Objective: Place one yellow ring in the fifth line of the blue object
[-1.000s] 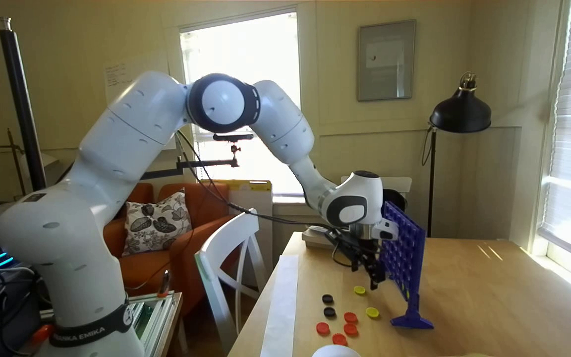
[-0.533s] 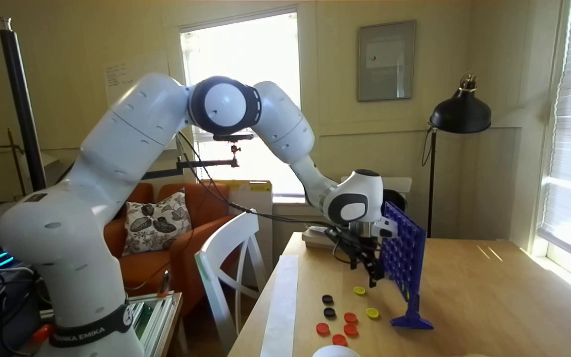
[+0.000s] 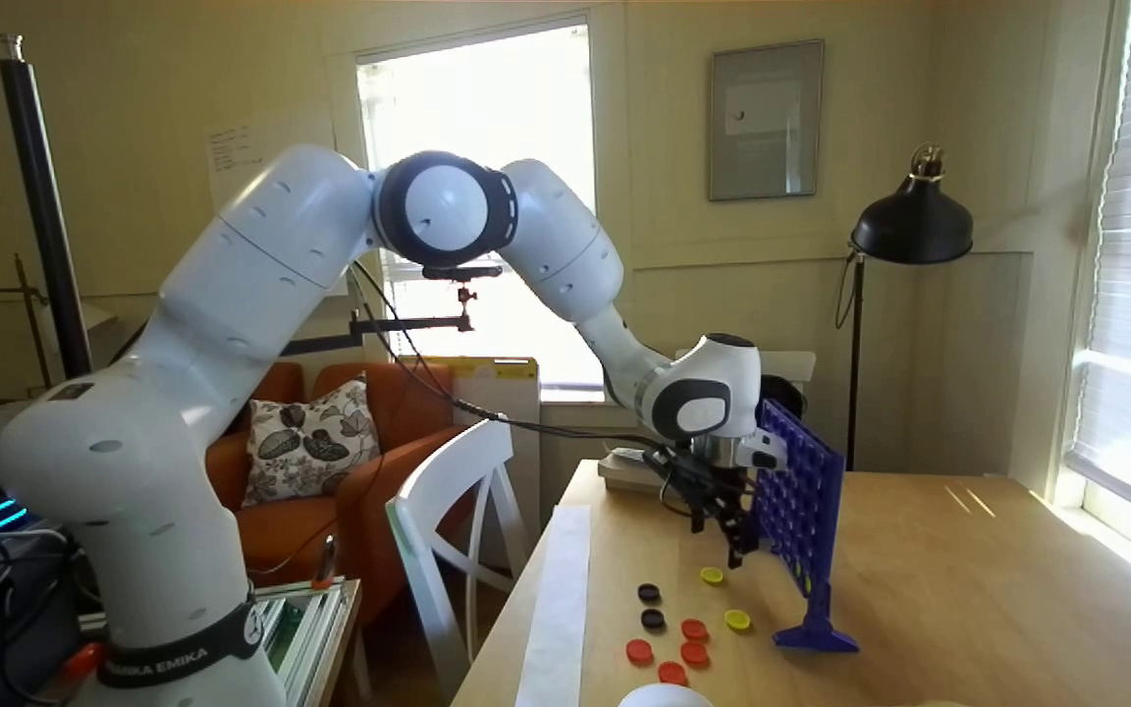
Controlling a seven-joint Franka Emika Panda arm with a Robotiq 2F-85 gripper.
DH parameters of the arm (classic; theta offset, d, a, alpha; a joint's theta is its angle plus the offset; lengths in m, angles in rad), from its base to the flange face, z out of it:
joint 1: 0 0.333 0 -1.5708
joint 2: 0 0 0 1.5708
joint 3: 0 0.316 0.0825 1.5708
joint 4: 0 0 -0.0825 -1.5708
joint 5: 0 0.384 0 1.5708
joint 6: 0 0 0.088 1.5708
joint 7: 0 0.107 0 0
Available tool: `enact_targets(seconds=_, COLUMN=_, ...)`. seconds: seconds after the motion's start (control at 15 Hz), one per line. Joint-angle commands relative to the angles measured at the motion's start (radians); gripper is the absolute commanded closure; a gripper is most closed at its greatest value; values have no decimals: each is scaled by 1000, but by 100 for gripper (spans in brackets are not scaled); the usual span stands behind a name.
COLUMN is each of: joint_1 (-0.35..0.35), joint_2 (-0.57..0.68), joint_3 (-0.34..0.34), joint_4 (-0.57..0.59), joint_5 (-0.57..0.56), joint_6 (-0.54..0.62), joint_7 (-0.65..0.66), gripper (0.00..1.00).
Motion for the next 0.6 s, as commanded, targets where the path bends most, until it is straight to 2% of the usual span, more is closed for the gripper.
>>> enact_targets(seconds=0.0, joint_1=8, joint_2=23, joint_3=-2, joint_4=37, joint_5=-12, joint_6=-29, joint_7=-4, gripper=0)
enact_targets(seconds=0.53, joint_1=48, joint_2=25, joint_3=-5, joint_4=62, joint_5=-57, joint_6=-58, joint_7=-17, gripper=0)
